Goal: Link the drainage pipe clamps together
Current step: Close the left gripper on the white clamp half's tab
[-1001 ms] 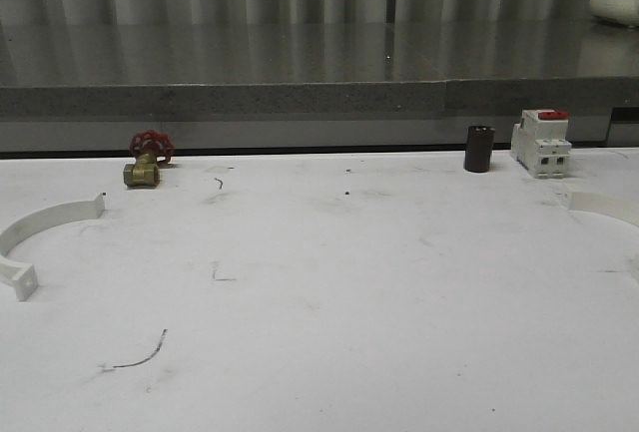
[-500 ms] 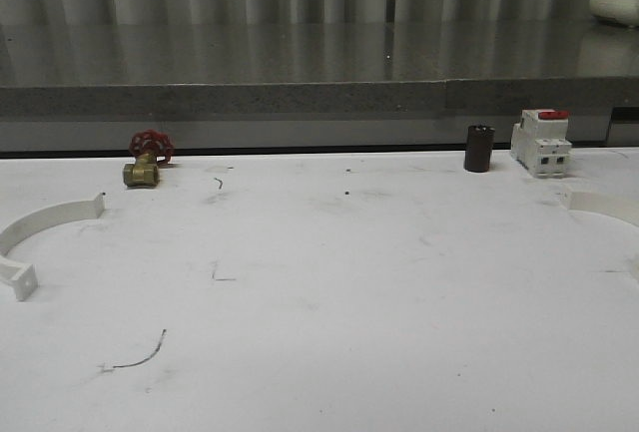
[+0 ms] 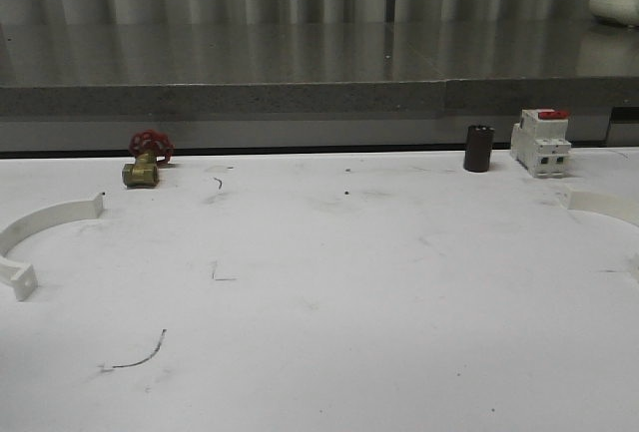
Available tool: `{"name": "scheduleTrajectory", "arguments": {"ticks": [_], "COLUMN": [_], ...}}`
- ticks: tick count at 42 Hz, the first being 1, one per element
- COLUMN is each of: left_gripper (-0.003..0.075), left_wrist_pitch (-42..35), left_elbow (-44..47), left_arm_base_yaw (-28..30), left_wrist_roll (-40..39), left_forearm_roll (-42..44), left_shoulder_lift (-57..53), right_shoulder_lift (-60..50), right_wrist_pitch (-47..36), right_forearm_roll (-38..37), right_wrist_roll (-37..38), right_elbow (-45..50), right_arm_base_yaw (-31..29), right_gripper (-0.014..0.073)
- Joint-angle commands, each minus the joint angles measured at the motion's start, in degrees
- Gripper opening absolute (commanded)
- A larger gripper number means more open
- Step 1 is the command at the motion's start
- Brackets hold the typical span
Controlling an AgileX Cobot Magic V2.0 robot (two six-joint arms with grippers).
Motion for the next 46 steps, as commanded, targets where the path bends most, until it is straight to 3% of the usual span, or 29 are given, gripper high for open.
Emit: {"name": "scheduleTrajectory", "arguments": {"ticks": [1,14,26,46], "left_gripper": [0.0459,0.0459,0.0459,0.0459], "left_wrist_pitch": [-1.6,0.2,1.9,-1.3], "left_elbow": [-4.4,-12.7,-17.8,-20.8], "left_arm_base_yaw": [-0.7,-0.6,2.6,2.9], "left_wrist_roll": [-0.6,-0.6,-0.6,-0.6], "left_forearm_roll": [0.1,3.3,0.6,-2.4], "left_shoulder_lift": [4.1,21.6,34.5,45.8], "right_shoulder_lift": [0.1,0.1,0.1,0.1], "right_wrist_pitch": [-3.6,-3.6,-3.6,-3.6], "right_forearm_roll": [-0.4,-0.4,-0.4,-0.4], "right_wrist_roll": [-0.1,-0.1,-0.1,-0.1], "right_elbow": [-1.9,-1.9,-1.9,-1.9], "right_arm_base_yaw": [-0.3,-0.3,-0.3,-0.3], "right_gripper": [0.0489,0.0489,0.0489,0.0489]}}
